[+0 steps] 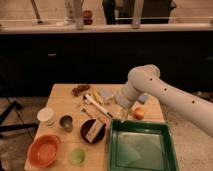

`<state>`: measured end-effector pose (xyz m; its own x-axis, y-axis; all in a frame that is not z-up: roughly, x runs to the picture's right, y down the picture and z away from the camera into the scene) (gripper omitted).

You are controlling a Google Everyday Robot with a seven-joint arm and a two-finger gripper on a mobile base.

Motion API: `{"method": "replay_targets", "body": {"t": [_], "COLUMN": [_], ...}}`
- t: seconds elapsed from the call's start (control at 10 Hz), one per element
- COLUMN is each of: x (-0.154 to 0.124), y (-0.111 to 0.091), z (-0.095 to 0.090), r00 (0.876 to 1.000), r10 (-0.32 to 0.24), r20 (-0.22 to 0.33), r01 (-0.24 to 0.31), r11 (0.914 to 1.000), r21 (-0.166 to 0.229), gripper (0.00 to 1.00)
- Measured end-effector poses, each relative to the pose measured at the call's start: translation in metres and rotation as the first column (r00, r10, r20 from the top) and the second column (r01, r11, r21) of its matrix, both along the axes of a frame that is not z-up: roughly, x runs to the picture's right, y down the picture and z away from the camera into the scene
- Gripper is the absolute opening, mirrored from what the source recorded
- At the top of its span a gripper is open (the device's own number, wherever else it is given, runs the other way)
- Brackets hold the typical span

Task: Place eraser in plastic cup

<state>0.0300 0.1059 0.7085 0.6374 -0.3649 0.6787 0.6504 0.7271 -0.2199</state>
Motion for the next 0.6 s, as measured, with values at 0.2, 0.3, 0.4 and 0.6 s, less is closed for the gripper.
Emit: {"method": "replay_targets", "body": {"t": [0.2, 0.3, 0.4, 0.6], "x": [-0.03, -0.042, -0.049, -0.055], "y": [0.007, 0.014, 0.021, 0.034], "z": [0.007, 0.011, 0.014, 0.02], "r00": [0.999, 0.997, 0.995, 0.994], "r10": [-0.037, -0.057, -0.074, -0.088], "r20": [0.036, 0.052, 0.063, 0.057], "r01": [0.038, 0.059, 0.078, 0.093], "r11": [0.9991, 0.9977, 0.9956, 0.9909], "r21": [-0.021, -0.034, -0.052, -0.097], "gripper": [0.8, 0.8, 0.8, 0.8]}}
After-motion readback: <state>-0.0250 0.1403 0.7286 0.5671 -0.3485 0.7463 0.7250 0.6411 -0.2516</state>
